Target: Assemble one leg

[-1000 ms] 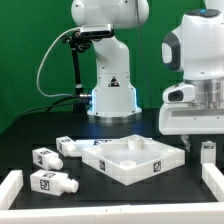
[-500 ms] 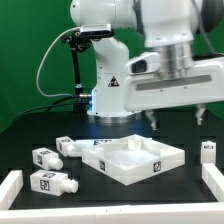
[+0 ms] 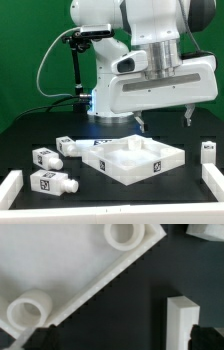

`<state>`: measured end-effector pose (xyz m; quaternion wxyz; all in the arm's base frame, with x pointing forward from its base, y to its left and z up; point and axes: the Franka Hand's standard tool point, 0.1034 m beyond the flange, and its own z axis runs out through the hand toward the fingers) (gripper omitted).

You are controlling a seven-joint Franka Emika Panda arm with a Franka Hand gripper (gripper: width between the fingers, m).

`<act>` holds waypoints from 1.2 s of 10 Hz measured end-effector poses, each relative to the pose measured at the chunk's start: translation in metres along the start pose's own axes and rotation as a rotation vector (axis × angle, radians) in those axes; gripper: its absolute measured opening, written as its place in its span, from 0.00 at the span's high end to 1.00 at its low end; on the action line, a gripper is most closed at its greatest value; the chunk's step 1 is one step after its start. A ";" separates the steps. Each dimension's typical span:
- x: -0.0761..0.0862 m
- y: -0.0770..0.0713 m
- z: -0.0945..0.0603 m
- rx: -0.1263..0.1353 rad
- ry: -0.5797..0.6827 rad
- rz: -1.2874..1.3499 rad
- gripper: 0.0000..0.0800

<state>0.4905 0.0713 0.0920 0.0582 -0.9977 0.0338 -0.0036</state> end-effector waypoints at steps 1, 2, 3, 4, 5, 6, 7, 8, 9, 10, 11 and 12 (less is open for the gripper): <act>-0.002 0.020 0.001 -0.005 -0.007 -0.124 0.19; 0.000 0.056 0.000 -0.012 -0.007 -0.215 0.19; 0.004 0.084 0.004 -0.018 -0.010 -0.293 0.19; 0.009 0.103 0.015 -0.034 0.004 -0.387 0.19; 0.008 0.113 0.024 -0.037 0.011 -0.387 0.19; 0.006 0.114 0.025 -0.025 0.011 -0.328 0.19; 0.007 0.113 0.025 -0.028 0.012 -0.336 0.19; 0.007 0.114 0.025 -0.028 0.010 -0.336 0.19; 0.005 0.114 0.028 -0.028 0.006 -0.335 0.19; -0.002 0.118 0.037 -0.034 -0.004 -0.383 0.19; -0.008 0.131 0.049 -0.051 -0.007 -0.399 0.19; -0.012 0.141 0.059 -0.060 -0.011 -0.383 0.19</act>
Offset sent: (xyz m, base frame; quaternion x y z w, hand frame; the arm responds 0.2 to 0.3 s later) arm 0.0217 -0.0723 -0.0411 -0.0052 0.0329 -0.2472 0.9684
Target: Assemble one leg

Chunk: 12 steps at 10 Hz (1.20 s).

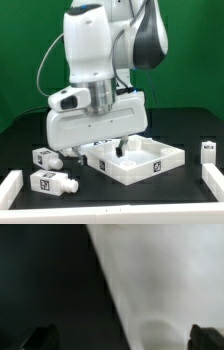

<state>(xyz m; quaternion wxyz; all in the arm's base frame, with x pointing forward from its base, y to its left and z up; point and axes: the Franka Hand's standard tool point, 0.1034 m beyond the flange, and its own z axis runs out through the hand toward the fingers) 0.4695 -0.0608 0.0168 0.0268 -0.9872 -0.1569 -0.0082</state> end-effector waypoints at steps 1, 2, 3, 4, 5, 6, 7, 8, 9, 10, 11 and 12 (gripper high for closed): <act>-0.003 0.002 0.006 -0.004 -0.002 0.010 0.19; -0.004 0.001 0.008 -0.003 -0.005 0.010 0.19; -0.004 0.001 0.008 -0.003 -0.005 0.009 0.19; -0.004 0.001 0.008 -0.003 -0.005 0.009 0.19; -0.004 0.001 0.008 -0.003 -0.006 0.009 0.35; -0.004 0.001 0.008 -0.003 -0.006 0.009 0.53; -0.004 0.001 0.008 -0.003 -0.006 0.009 0.53; -0.004 0.001 0.008 -0.002 -0.006 0.009 0.75; -0.004 0.001 0.008 -0.002 -0.006 0.009 0.75; -0.004 0.001 0.008 -0.002 -0.006 0.010 0.94; -0.005 0.002 0.008 -0.003 -0.007 0.012 0.94; -0.006 0.009 0.006 -0.004 -0.005 0.089 0.94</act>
Offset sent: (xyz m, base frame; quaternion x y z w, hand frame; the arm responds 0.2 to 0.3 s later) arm 0.0000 0.0000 0.0000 0.0000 0.0000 0.0000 1.0000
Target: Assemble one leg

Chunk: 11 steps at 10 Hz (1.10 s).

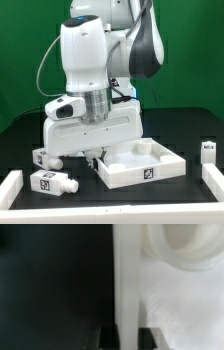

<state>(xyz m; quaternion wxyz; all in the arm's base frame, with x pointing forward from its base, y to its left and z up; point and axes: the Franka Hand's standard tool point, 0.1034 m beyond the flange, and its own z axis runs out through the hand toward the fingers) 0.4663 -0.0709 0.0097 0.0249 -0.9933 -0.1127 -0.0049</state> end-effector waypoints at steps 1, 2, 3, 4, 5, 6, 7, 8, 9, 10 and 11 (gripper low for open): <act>0.000 0.007 -0.002 -0.003 0.006 0.142 0.94; 0.004 0.005 -0.002 0.004 0.003 0.257 0.94; 0.012 0.001 -0.002 0.021 -0.008 0.319 0.94; 0.023 -0.001 -0.004 0.027 -0.002 0.332 0.94; 0.035 -0.011 -0.007 0.031 0.006 0.369 0.94; 0.051 -0.036 -0.010 0.036 0.019 0.400 0.94; 0.060 -0.041 -0.012 0.027 0.035 0.376 0.94; 0.060 -0.041 -0.012 0.027 0.035 0.376 0.94; 0.060 -0.041 -0.012 0.027 0.035 0.376 0.94; 0.060 -0.041 -0.012 0.027 0.035 0.376 0.94; 0.060 -0.041 -0.012 0.027 0.035 0.376 0.94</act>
Offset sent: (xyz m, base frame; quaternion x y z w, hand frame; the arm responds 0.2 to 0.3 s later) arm 0.0329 0.0197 0.0056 0.0375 -0.0026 0.1030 0.9940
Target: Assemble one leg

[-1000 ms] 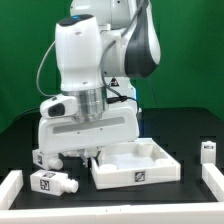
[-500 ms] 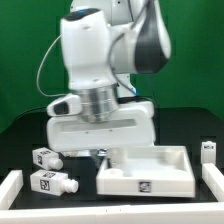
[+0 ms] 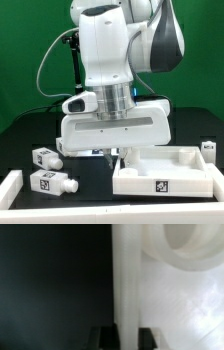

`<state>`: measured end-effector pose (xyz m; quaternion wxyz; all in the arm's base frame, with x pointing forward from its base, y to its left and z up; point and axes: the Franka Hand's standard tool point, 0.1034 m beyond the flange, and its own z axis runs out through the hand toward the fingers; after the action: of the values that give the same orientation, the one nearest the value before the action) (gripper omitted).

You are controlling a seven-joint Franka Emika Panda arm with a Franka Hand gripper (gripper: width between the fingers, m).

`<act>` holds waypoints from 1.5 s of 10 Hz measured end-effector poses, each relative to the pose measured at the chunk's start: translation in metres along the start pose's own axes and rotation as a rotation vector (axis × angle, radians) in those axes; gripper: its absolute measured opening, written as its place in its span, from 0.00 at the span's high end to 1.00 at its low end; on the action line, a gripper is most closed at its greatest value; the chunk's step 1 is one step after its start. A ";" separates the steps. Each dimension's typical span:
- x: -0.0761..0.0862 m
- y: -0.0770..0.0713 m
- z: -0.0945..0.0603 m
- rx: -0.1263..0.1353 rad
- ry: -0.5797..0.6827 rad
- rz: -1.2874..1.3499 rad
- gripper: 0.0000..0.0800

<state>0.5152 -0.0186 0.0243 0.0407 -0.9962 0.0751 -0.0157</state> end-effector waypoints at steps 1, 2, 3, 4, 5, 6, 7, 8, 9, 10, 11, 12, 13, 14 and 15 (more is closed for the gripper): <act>0.000 0.000 0.000 0.000 0.000 0.000 0.94; 0.000 0.000 0.000 0.000 0.000 0.000 0.94; 0.000 0.000 0.000 0.000 0.000 0.000 0.94; 0.000 0.000 0.000 0.000 0.000 0.000 0.94; 0.000 0.000 0.000 0.000 0.000 0.000 0.94; 0.000 0.000 0.000 0.000 0.000 0.000 0.94; 0.002 0.001 0.001 -0.003 0.002 -0.005 0.94; 0.018 0.002 0.005 0.002 -0.005 -0.003 0.94; 0.035 0.001 0.009 0.003 0.007 -0.019 0.94; 0.041 -0.001 0.015 0.000 0.020 -0.061 0.94; 0.048 -0.005 0.016 0.003 0.019 -0.115 0.94; 0.061 -0.007 0.014 0.003 0.009 -0.116 0.94; 0.063 -0.007 0.016 -0.008 -0.029 -0.090 0.94; 0.063 -0.006 0.018 -0.019 -0.033 -0.082 0.94; 0.063 -0.006 0.018 -0.020 -0.034 -0.078 0.94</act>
Offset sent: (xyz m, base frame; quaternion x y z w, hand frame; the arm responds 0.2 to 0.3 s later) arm 0.0000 0.0000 0.0000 0.0000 0.0000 0.0000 1.0000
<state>0.5791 -0.0207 0.0087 0.0316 -0.9989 0.0355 0.0005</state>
